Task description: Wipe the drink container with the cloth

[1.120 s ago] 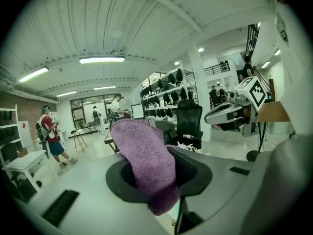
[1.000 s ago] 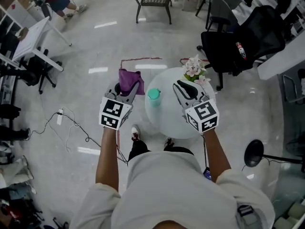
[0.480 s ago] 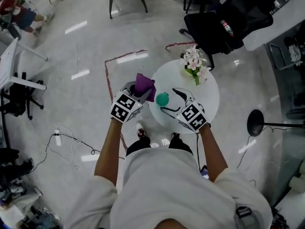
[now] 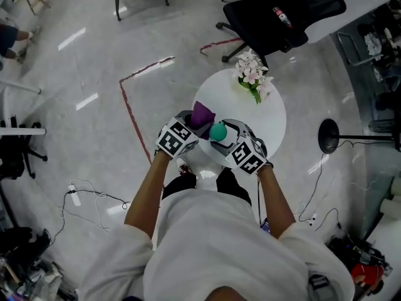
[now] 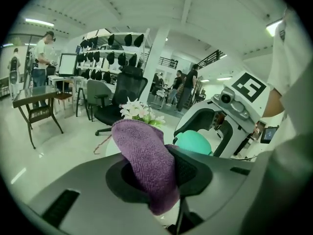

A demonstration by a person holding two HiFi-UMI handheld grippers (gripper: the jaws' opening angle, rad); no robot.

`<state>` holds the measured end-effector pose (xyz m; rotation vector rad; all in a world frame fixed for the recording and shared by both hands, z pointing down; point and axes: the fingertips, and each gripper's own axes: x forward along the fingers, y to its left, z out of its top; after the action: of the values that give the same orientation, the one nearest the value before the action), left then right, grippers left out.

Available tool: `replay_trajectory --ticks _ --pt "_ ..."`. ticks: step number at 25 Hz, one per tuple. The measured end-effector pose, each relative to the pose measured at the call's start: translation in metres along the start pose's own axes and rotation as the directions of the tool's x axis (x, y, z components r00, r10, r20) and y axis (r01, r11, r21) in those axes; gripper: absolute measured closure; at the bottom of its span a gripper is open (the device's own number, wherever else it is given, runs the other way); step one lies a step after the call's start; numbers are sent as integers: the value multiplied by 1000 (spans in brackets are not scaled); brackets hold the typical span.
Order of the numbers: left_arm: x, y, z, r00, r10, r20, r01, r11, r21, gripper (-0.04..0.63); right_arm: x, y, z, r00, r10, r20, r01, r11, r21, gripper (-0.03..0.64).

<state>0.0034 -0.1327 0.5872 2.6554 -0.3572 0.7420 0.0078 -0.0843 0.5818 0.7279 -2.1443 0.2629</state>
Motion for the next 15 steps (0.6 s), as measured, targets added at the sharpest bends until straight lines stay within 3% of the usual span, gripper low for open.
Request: replay_trajectory --ticks 9,15 --pt "37 11 -19 994 -108 -4 108 994 -37 479 -1 -4 -2 998 -54 -30 55 997 46 278" --pt "62 24 -49 993 -120 -22 117 988 -99 479 2 -3 -1 995 -82 -53 84 996 42 278"
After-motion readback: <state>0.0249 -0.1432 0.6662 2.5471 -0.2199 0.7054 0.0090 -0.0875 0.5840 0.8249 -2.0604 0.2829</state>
